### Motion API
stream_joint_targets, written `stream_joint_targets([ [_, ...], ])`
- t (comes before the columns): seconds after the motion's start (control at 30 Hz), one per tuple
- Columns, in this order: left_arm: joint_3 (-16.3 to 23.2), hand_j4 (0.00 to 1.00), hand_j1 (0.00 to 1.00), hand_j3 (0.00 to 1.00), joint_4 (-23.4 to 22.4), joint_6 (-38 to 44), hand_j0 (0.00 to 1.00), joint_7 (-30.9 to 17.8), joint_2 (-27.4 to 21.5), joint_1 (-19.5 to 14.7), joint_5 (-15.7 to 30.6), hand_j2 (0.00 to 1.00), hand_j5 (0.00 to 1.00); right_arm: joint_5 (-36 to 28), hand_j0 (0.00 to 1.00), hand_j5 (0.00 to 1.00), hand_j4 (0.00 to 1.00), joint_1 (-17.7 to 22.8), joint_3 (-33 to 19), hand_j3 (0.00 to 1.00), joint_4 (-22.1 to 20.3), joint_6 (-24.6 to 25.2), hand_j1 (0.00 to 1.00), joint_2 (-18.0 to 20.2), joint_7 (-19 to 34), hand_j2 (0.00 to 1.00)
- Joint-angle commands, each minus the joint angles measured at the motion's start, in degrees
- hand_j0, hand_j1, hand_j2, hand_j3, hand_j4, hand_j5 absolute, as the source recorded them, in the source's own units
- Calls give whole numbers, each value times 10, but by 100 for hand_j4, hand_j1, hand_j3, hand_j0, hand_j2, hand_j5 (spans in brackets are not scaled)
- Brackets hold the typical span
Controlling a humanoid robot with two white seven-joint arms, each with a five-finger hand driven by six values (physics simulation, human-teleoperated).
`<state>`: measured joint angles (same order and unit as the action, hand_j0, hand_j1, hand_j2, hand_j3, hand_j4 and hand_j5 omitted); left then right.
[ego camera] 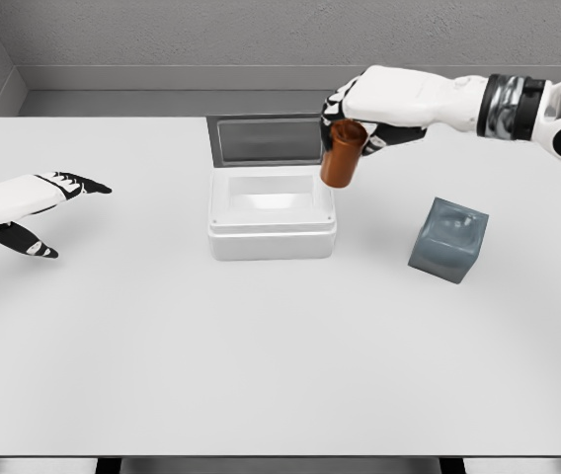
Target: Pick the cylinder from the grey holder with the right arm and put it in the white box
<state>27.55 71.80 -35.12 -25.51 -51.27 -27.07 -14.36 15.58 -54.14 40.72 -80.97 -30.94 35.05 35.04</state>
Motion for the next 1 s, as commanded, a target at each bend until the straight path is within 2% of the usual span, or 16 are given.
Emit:
stream_joint_targets([
  [0.0,0,100,100,100,0,1,100,0,-1,0,4,100,100,-2,43,43,43,0,9,43,11,2,43,-15,0,43],
  [0.4,0,100,100,100,-1,1,100,0,-1,0,4,100,100,3,43,43,43,-21,37,43,49,2,43,-46,0,43],
  [0.43,0,100,100,100,-1,1,100,0,-1,0,4,100,100,3,68,68,68,-25,38,68,63,3,68,-49,0,68],
  [0.47,0,100,100,100,-1,1,100,0,-1,0,4,100,100,3,100,100,100,-30,39,100,74,13,100,-57,0,100],
  [0.87,0,100,100,100,-1,1,100,0,-1,0,4,100,100,2,100,100,100,-30,39,100,63,8,100,-50,0,100],
  [0.9,0,100,100,100,-1,1,100,0,-1,0,4,100,100,2,100,100,100,-31,37,100,43,8,100,-41,0,100],
  [0.97,0,100,100,100,-1,1,100,0,-1,0,4,100,100,-2,100,100,100,-20,10,100,-18,-4,100,19,0,100],
])
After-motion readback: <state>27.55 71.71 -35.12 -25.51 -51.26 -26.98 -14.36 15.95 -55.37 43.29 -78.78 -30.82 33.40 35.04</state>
